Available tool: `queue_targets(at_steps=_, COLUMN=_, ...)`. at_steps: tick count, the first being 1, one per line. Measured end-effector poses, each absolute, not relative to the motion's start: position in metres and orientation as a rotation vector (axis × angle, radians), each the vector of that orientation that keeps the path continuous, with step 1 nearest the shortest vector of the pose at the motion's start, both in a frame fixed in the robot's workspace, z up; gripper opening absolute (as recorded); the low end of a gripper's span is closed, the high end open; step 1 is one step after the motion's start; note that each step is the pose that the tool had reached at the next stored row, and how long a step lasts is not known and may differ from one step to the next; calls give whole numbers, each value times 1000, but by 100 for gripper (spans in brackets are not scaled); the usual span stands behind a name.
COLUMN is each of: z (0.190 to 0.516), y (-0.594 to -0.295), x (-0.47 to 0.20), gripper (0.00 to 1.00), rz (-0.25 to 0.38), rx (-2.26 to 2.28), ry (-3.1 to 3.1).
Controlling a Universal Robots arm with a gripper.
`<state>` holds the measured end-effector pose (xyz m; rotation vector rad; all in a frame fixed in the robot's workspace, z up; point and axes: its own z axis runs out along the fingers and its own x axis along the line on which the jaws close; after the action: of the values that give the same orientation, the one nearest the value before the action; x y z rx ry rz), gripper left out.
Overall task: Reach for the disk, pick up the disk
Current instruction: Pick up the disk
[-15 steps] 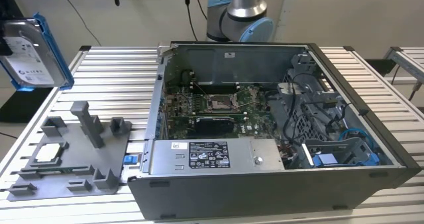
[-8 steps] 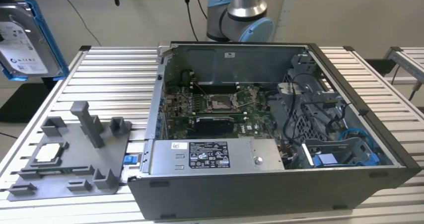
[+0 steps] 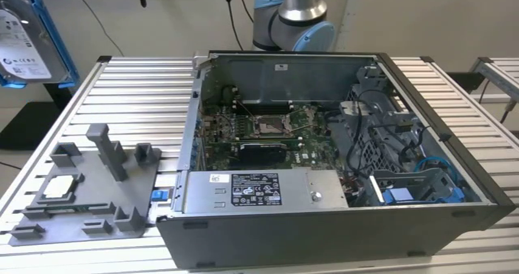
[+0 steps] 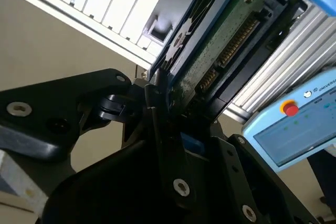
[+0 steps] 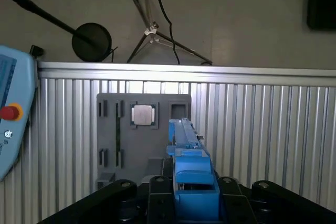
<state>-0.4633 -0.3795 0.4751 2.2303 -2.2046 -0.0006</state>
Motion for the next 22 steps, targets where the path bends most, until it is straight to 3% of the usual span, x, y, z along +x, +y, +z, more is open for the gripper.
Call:
queue_targets(at_steps=7, z=496, y=-380, x=-463, gripper=0, rz=-1, rx=2230, ry=-2204)
queue_targets(at_steps=22, z=497, y=-380, x=-447, gripper=0, rz=-1, rx=2230, ry=-2204)
